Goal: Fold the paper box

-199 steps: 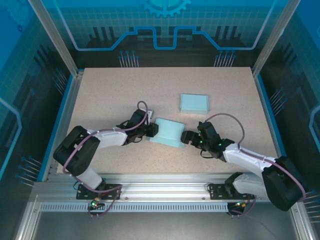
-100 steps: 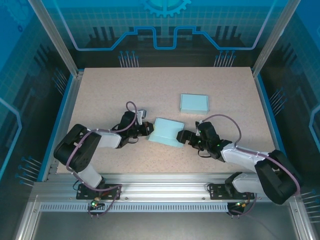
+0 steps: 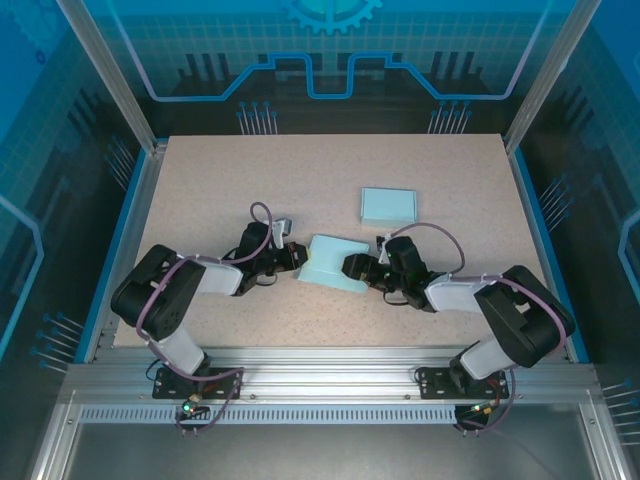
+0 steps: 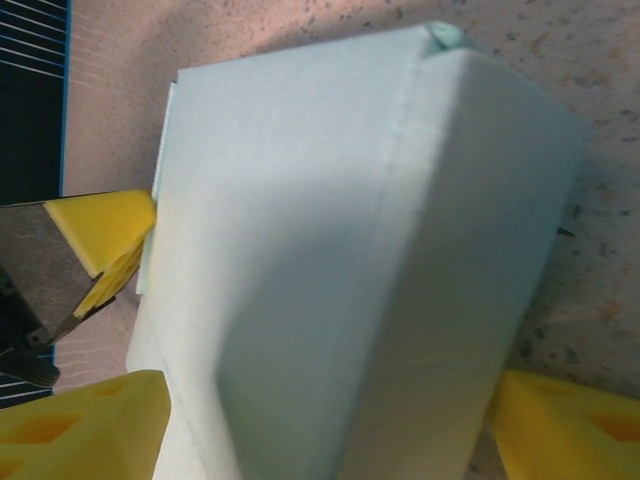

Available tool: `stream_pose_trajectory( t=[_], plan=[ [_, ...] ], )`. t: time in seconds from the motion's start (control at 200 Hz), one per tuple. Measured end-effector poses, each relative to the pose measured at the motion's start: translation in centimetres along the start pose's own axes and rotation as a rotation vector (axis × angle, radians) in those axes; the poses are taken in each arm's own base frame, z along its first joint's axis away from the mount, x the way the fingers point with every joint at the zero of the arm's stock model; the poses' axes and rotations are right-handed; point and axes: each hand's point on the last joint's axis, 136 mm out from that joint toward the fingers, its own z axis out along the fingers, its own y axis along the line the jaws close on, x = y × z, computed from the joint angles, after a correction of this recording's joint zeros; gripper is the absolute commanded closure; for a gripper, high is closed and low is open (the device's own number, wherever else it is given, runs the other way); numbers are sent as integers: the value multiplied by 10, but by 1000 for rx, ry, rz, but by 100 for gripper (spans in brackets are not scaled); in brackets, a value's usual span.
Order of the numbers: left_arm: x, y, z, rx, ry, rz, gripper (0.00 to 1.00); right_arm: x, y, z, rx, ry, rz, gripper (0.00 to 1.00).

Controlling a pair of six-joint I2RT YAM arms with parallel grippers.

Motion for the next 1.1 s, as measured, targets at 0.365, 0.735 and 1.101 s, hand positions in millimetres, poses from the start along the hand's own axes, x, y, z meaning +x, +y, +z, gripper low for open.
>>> stream_pose_trajectory(
  t=[0.365,0.735,1.101],
  plan=[
    [3,-2,-1,21,17,-36,83,-14,23,-9,-68,-49,12,49],
    [-17,-40,-52,73,-113,95,47,-22,32,-52,-35,-101,83,59],
    [69,-119,-74,242,-291,1010,17,-28,27,-98,-24,-141,224,59]
  ],
)
